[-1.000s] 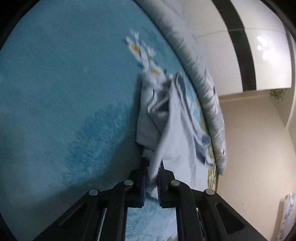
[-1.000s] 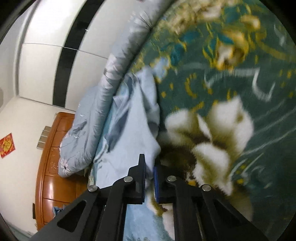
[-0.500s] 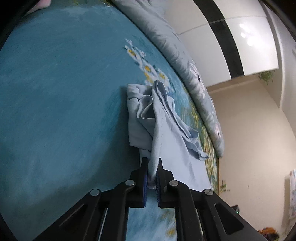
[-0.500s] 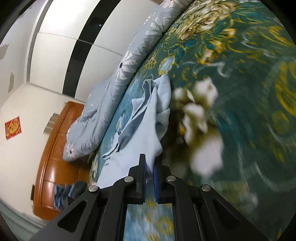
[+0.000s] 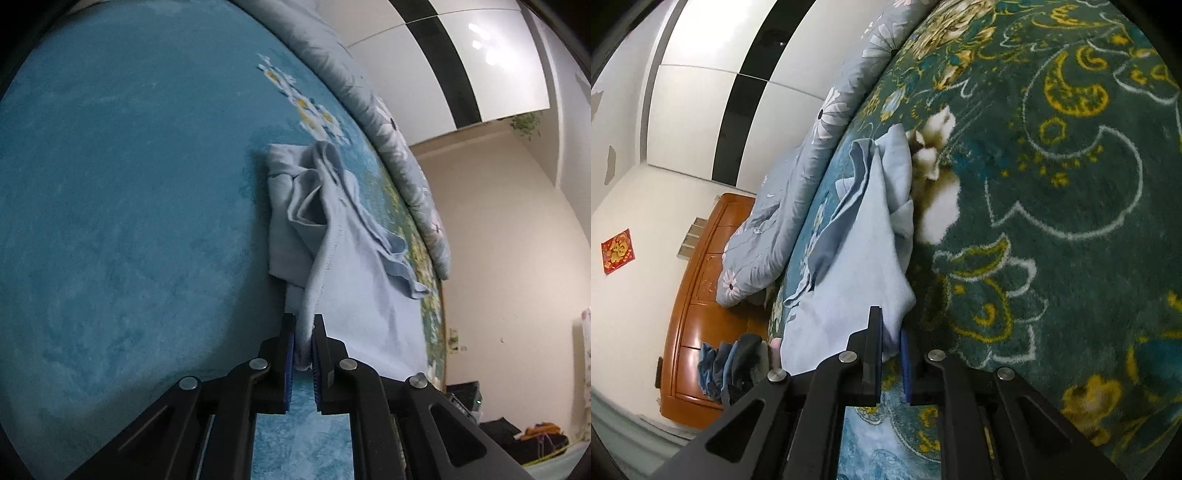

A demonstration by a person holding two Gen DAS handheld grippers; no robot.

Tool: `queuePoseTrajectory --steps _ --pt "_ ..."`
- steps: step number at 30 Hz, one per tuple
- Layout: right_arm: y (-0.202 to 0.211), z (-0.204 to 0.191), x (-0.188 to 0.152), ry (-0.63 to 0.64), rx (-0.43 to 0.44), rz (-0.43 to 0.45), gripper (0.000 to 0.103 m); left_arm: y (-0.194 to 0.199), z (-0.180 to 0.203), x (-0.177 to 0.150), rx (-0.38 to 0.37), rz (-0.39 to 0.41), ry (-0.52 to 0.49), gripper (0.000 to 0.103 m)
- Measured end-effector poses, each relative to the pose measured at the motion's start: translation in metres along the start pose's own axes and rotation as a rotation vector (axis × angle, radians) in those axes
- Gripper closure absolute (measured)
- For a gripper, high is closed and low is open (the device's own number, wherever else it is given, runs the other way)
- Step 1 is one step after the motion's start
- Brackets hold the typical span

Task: Fold clothes

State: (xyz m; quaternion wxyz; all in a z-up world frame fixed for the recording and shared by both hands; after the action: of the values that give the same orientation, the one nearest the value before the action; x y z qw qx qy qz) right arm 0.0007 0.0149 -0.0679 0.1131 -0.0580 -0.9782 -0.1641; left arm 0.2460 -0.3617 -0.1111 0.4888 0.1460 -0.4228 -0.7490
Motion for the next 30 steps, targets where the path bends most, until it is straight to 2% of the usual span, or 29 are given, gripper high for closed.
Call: queuePoseTrajectory --steps 2,4,6,8,11,15,16,20,23,25,26,28,30 --pt "0.005 -0.001 0.004 0.024 -0.020 0.003 0.092 0.005 -0.004 0.010 0.039 0.018 -0.017 0.075" --pt "0.016 0.000 0.014 0.059 -0.066 0.037 0.091 0.009 -0.006 0.023 0.072 0.044 -0.028 0.066" --pt "0.020 -0.004 0.028 0.089 -0.088 0.062 0.091 0.009 -0.005 0.041 0.108 0.064 -0.038 0.064" --pt "0.018 -0.010 0.045 0.114 -0.099 0.075 0.086 0.002 0.011 0.061 0.140 0.079 -0.085 0.061" --pt "-0.007 -0.029 0.070 0.186 -0.114 0.045 0.080 -0.012 0.035 0.087 0.199 0.102 -0.162 0.056" --pt "-0.049 -0.040 0.098 0.256 -0.186 -0.005 0.080 -0.038 0.056 0.107 0.245 0.079 -0.214 0.056" --pt "-0.060 -0.041 0.104 0.270 -0.208 -0.016 0.080 -0.043 0.059 0.110 0.251 0.076 -0.222 0.056" --pt "-0.081 -0.037 0.115 0.269 -0.204 -0.039 0.080 -0.059 0.071 0.120 0.254 0.080 -0.242 0.056" --pt "-0.092 -0.029 0.122 0.259 -0.229 -0.043 0.080 -0.066 0.076 0.128 0.270 0.094 -0.249 0.058" --pt "-0.095 -0.026 0.125 0.240 -0.218 -0.039 0.082 -0.068 0.078 0.131 0.269 0.100 -0.246 0.068" --pt "-0.097 -0.025 0.127 0.238 -0.214 -0.034 0.090 -0.069 0.078 0.133 0.275 0.106 -0.246 0.081" --pt "-0.100 -0.025 0.131 0.238 -0.211 -0.033 0.097 -0.070 0.079 0.137 0.281 0.114 -0.245 0.093" --pt "-0.100 -0.025 0.136 0.225 -0.196 -0.028 0.098 -0.072 0.079 0.141 0.270 0.114 -0.239 0.096"
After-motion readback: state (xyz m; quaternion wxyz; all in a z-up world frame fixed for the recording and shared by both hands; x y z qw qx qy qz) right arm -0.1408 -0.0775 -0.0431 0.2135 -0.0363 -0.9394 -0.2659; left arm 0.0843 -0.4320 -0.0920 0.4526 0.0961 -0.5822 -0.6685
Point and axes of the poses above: each gripper's, at about its wrist camera, not at the fingertips, and y roughly against the way its jaws point, z to its right, x to its top, the point moved 5 cm from there along -y, roughly the way its jaws point, and after that the axes turned 14 degrees about x, right-handed, at the moved point
